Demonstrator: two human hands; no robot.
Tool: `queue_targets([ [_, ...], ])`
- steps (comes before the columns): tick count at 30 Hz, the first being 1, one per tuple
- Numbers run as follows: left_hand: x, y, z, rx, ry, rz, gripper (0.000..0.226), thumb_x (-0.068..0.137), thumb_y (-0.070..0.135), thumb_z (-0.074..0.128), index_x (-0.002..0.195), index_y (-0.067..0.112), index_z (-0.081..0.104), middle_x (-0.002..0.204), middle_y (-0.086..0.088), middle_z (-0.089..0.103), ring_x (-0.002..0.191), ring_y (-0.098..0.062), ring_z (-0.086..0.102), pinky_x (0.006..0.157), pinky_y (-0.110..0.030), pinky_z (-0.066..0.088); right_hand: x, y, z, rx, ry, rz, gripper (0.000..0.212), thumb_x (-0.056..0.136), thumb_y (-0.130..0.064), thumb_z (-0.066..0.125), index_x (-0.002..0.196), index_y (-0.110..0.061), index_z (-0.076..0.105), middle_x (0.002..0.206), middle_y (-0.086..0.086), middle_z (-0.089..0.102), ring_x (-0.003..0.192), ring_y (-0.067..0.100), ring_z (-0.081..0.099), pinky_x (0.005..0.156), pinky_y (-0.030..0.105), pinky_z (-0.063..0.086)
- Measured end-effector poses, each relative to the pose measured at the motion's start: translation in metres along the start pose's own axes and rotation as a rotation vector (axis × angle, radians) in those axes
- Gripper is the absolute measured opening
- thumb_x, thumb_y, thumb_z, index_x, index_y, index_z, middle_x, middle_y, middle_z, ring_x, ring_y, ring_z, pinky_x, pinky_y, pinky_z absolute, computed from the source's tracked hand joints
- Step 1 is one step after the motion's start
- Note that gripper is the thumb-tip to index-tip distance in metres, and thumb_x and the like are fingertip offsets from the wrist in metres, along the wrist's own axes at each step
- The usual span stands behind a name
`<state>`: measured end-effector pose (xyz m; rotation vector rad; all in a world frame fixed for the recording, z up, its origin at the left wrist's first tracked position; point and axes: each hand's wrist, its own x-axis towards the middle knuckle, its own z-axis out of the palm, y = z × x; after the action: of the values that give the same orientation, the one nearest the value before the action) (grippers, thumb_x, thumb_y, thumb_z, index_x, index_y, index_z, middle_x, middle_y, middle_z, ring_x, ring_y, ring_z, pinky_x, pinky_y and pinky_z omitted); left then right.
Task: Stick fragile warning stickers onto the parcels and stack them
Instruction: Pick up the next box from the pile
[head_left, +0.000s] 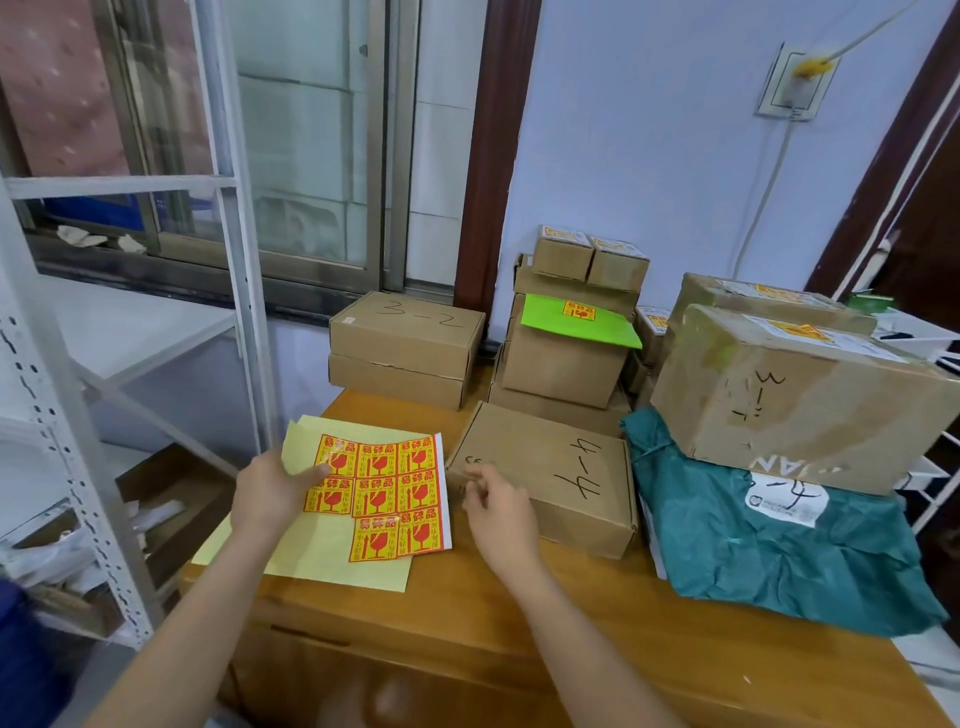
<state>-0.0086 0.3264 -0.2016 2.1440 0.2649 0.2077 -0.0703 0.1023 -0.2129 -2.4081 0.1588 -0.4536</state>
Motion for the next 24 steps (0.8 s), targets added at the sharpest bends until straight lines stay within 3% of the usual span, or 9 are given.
queue_targets([
  [4,0.001,-0.004,0.004,0.080,-0.059,0.018,0.048,0.083,0.030,0.071,0.121,0.009,0.052,0.117,-0.015,0.063,0.103,-0.035,0.062,0.082,-0.050,0.051,0.000,-0.026,-0.008,-0.037,0.003,-0.192,0.023,0.099,-0.025,0.046,0.116,-0.020,0.060,0.104,-0.005,0.067,0.080,0.005,0.054,0.062,0.016,0.042],
  [6,-0.002,-0.005,0.003,0.141,-0.030,0.038,0.057,0.081,0.030,0.073,0.124,0.008,0.044,0.119,-0.015,0.060,0.106,-0.037,0.060,0.080,-0.050,0.051,-0.001,-0.041,-0.005,-0.100,-0.041,-0.329,0.026,0.099,-0.027,0.047,0.120,-0.019,0.059,0.109,-0.005,0.063,0.091,0.007,0.055,0.069,0.017,0.042],
  [10,-0.005,-0.010,-0.003,0.334,0.210,0.246,0.064,0.080,0.023,0.075,0.131,0.002,0.042,0.128,-0.021,0.051,0.119,-0.040,0.046,0.091,-0.052,0.045,-0.001,-0.057,0.016,-0.171,-0.179,-0.491,0.028,0.097,-0.026,0.050,0.120,-0.013,0.060,0.116,0.002,0.057,0.111,0.017,0.049,0.088,0.031,0.041],
  [12,-0.004,-0.015,-0.005,0.371,0.240,0.368,0.053,0.083,0.017,0.070,0.129,0.002,0.049,0.129,-0.020,0.052,0.121,-0.039,0.045,0.095,-0.051,0.043,0.000,-0.061,0.027,-0.207,-0.235,-0.508,0.030,0.097,-0.026,0.051,0.122,-0.013,0.059,0.119,0.003,0.055,0.114,0.019,0.045,0.093,0.034,0.037],
  [16,-0.003,-0.026,-0.006,0.361,0.098,0.435,0.028,0.092,0.011,0.057,0.119,0.009,0.061,0.124,-0.012,0.060,0.120,-0.031,0.048,0.097,-0.046,0.042,0.004,-0.065,0.042,-0.253,-0.313,-0.485,0.035,0.096,-0.025,0.052,0.128,-0.011,0.055,0.124,0.006,0.051,0.119,0.022,0.042,0.096,0.037,0.037],
  [24,-0.006,-0.033,0.002,0.267,-0.058,0.249,0.036,0.094,0.019,0.055,0.128,0.008,0.054,0.133,-0.010,0.053,0.127,-0.027,0.041,0.103,-0.040,0.037,0.029,-0.073,0.064,-0.246,-0.353,-0.377,0.040,0.096,-0.019,0.053,0.134,-0.009,0.048,0.129,0.010,0.048,0.121,0.028,0.044,0.095,0.042,0.044],
])
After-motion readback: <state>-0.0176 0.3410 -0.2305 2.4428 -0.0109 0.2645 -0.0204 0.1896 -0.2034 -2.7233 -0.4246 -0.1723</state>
